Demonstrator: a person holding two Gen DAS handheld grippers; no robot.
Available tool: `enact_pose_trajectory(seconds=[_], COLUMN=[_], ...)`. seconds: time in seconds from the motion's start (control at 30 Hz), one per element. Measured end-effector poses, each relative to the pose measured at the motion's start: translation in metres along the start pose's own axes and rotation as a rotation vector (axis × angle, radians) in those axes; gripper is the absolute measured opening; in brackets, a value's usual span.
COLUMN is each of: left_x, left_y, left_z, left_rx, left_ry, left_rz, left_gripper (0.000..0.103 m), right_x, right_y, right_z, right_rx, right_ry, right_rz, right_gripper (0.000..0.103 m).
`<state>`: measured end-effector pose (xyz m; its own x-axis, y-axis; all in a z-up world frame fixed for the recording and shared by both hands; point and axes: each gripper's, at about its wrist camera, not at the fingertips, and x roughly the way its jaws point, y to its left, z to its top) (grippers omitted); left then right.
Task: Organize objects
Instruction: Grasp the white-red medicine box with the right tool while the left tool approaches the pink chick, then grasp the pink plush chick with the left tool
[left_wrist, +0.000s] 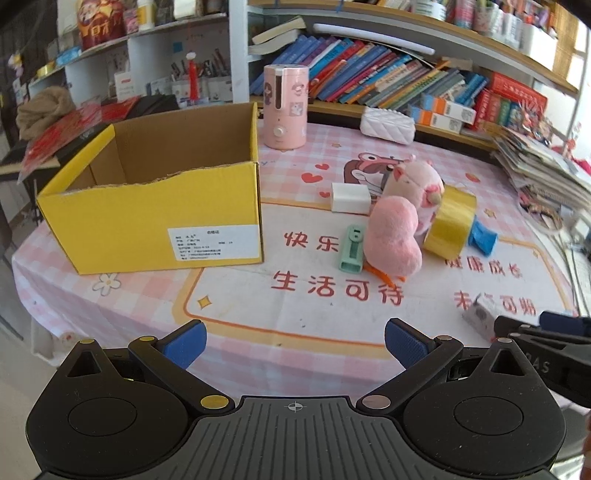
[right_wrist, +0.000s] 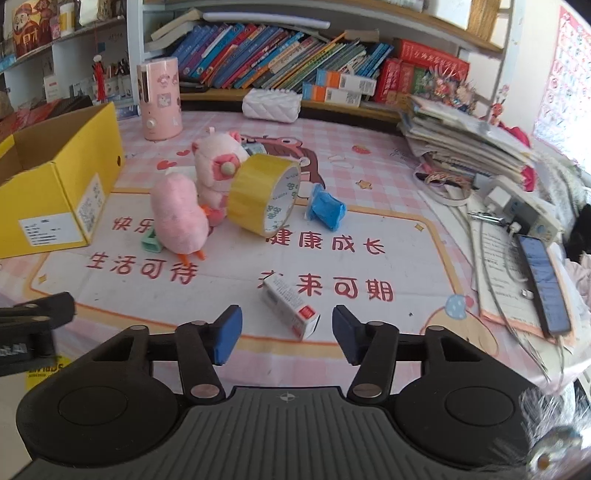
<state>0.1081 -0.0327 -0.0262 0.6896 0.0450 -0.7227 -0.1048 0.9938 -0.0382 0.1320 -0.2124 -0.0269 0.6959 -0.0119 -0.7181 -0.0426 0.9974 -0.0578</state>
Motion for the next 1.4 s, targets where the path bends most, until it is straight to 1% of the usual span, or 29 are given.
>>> enact_pose_trajectory(seconds=[0.13, 0.27, 0.37, 0.47, 0.5, 0.53, 0.63, 0.7, 0.73, 0.77, 0.8, 0.93, 1.07, 1.13, 1.17, 1.2, 1.3, 1.4], left_x=[0.006, 0.009, 0.011, 0.016, 0.018, 0.020, 0.030, 0.039, 0.044, 0.051, 0.056, 0.079, 0.097, 0.107, 0.109, 0.109, 0.099, 0.074], left_y=[-0.008, -0.020, -0.030, -0.039, -0.041, -0.045, -0.056, -0.063, -0.066, -0.069, -0.072, -0.086, -0.095, -0.095, -0.095, -0.094, -0.093, -0.090], left_z=[0.005, 0.010, 0.014, 0.020, 0.022, 0.025, 0.033, 0.039, 0.042, 0.045, 0.046, 0.055, 0.058, 0.058, 0.058, 0.058, 0.057, 0.056], left_rx=[-0.022, -0.003, 0.021, 0.020, 0.022, 0.026, 0.036, 0.032, 0.028, 0.024, 0.022, 0.014, 0.017, 0.007, -0.006, -0.017, -0.017, -0.019], left_ry=[-0.001, -0.026, -0.048, -0.049, -0.048, -0.047, -0.053, -0.057, -0.053, -0.049, -0.047, -0.027, -0.017, 0.010, 0.015, 0.014, -0.002, -0.038], left_rz=[0.012, 0.022, 0.032, 0.023, 0.021, 0.021, 0.015, 0.014, 0.012, 0.010, 0.009, 0.001, 0.027, 0.043, 0.035, 0.022, 0.028, -0.007], left_gripper=[0.103, 0.103, 0.102, 0.102, 0.101, 0.099, 0.091, 0.082, 0.080, 0.075, 0.073, 0.072, 0.059, 0.056, 0.050, 0.047, 0.046, 0.046], right_x=[0.024, 0.047, 0.060, 0.071, 0.072, 0.074, 0.072, 0.066, 0.063, 0.061, 0.058, 0.051, 0.046, 0.045, 0.045, 0.045, 0.046, 0.045], right_y=[-0.007, -0.009, -0.010, -0.013, -0.015, -0.018, -0.028, -0.035, -0.038, -0.042, -0.047, -0.061, -0.070, -0.073, -0.073, -0.073, -0.072, -0.070], right_z=[0.009, 0.014, 0.016, 0.017, 0.018, 0.019, 0.024, 0.030, 0.033, 0.036, 0.038, 0.043, 0.044, 0.044, 0.044, 0.043, 0.042, 0.042], right_rx=[-0.057, -0.116, -0.161, -0.184, -0.183, -0.181, -0.178, -0.181, -0.183, -0.180, -0.174, -0.183, -0.212, -0.224, -0.230, -0.235, -0.240, -0.222], right_ry=[0.024, 0.072, 0.095, 0.119, 0.123, 0.127, 0.103, 0.069, 0.054, 0.043, 0.037, 0.004, -0.024, -0.028, -0.029, -0.029, -0.025, -0.025], right_rz=[0.024, 0.063, 0.104, 0.157, 0.183, 0.210, 0.259, 0.268, 0.267, 0.274, 0.282, 0.283, 0.282, 0.288, 0.291, 0.292, 0.300, 0.307], right_gripper=[0.043, 0.039, 0.034, 0.024, 0.015, 0.014, 0.014, 0.014, 0.014, 0.014, 0.014, 0.014, 0.014, 0.014, 0.014, 0.014, 0.014, 0.014])
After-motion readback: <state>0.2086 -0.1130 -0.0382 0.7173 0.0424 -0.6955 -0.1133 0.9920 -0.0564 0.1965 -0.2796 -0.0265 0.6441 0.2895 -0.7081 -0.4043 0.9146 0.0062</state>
